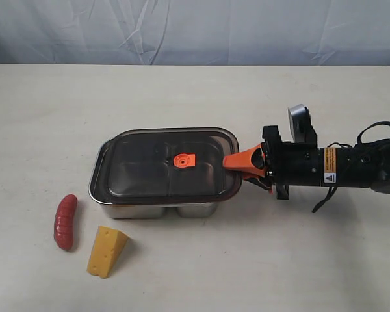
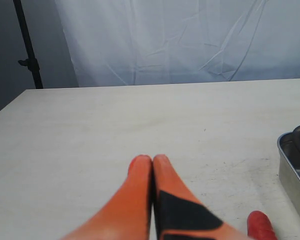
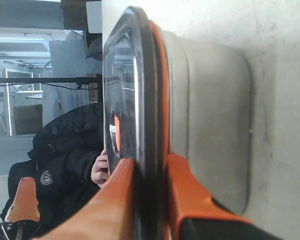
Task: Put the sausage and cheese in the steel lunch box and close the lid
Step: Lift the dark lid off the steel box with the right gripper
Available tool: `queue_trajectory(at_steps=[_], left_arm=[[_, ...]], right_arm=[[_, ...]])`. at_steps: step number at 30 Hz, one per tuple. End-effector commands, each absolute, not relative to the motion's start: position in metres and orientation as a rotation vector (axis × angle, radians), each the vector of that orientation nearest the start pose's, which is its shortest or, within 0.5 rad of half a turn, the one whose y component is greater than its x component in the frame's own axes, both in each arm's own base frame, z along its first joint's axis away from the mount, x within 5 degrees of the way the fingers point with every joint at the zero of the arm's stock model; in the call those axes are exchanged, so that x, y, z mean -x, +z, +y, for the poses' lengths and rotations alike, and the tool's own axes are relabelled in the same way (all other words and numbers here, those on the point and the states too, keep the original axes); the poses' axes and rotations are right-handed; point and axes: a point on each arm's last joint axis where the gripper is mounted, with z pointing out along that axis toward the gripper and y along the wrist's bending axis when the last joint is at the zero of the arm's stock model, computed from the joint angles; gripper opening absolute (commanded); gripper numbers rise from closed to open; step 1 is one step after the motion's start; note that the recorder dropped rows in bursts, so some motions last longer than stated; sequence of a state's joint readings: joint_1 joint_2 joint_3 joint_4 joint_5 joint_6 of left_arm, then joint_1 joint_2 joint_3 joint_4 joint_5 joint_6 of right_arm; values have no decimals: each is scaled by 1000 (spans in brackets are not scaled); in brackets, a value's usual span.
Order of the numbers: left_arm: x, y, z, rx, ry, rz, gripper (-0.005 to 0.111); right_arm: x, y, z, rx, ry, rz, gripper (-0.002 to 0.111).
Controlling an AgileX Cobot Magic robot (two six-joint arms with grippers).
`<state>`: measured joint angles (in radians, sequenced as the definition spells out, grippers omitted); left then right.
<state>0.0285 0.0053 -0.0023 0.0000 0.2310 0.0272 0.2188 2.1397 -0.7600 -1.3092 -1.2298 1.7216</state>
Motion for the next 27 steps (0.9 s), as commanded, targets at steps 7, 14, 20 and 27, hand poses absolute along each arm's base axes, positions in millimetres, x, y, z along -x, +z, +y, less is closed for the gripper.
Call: queue_trajectory(at_steps=[7, 14, 20, 27], left_arm=[[-56, 192, 1, 7, 34, 1714, 0], [-56, 192, 1, 7, 34, 1714, 0], [-56, 192, 1, 7, 34, 1714, 0], [-56, 192, 1, 7, 34, 1714, 0]], right_arm=[[-285, 120, 145, 86, 1776, 2261, -1], [-289, 161, 144, 94, 1756, 2106, -1], [-286, 209, 141, 188, 1698, 1911, -1], [-298, 254, 122, 455, 947, 2049, -1]])
